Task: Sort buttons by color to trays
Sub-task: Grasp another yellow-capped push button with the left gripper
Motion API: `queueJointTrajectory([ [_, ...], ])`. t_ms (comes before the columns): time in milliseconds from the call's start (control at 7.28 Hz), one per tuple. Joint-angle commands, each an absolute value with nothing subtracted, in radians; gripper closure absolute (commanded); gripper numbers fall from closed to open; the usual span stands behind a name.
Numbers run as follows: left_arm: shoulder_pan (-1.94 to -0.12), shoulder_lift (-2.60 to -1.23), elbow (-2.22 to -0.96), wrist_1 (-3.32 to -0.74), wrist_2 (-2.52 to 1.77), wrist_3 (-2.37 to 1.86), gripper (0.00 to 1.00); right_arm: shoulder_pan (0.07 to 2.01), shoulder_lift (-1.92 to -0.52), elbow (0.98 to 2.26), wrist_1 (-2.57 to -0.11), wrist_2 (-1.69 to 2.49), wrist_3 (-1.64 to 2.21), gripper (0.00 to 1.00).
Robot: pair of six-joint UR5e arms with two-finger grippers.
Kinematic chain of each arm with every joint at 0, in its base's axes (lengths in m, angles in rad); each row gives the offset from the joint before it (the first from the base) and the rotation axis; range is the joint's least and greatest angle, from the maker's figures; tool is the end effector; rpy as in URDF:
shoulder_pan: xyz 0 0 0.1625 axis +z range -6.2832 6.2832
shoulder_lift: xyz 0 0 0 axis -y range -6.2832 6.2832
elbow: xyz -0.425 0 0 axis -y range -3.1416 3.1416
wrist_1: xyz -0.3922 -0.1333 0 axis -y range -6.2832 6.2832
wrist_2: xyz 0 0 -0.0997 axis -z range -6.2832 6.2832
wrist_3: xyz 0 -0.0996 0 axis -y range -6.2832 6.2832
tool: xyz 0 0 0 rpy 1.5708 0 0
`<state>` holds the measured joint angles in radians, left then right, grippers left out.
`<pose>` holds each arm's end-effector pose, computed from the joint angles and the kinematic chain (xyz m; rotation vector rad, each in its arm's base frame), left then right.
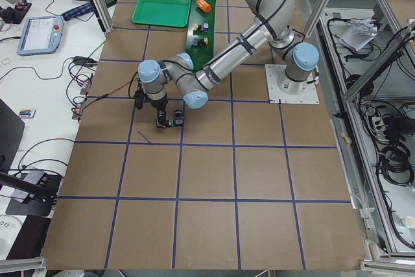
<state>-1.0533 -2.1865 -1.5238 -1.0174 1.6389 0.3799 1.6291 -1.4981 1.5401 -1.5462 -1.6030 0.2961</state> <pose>0.2235 -0.6484 0.1974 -0.2114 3.0789 0.0669 0.1599 -0.5071 0.4639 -0.3657 -3.0751 -0.0927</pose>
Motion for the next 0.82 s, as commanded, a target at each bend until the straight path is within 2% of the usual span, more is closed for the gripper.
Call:
queueJointTrajectory([
  [0,-1.023,-2.226,-1.500,-1.008,1.637,0.394,0.00,1.629,-1.499,1.540,-1.546,-1.603,0.296,0.00],
  [137,-0.991,-2.233,-1.508,-1.008,1.628,0.394,0.00,1.629,-1.499,1.540,-1.546,-1.603,0.296,0.00],
  [412,-0.999,-2.220,-1.529,-1.034,1.547,0.390,1.00,1.629,-1.499,1.540,-1.546,-1.603,0.296,0.00],
  [687,-1.003,-2.195,-1.520,-1.101,1.543,0.390,1.00,1.629,-1.499,1.540,-1.546,-1.603,0.296,0.00],
])
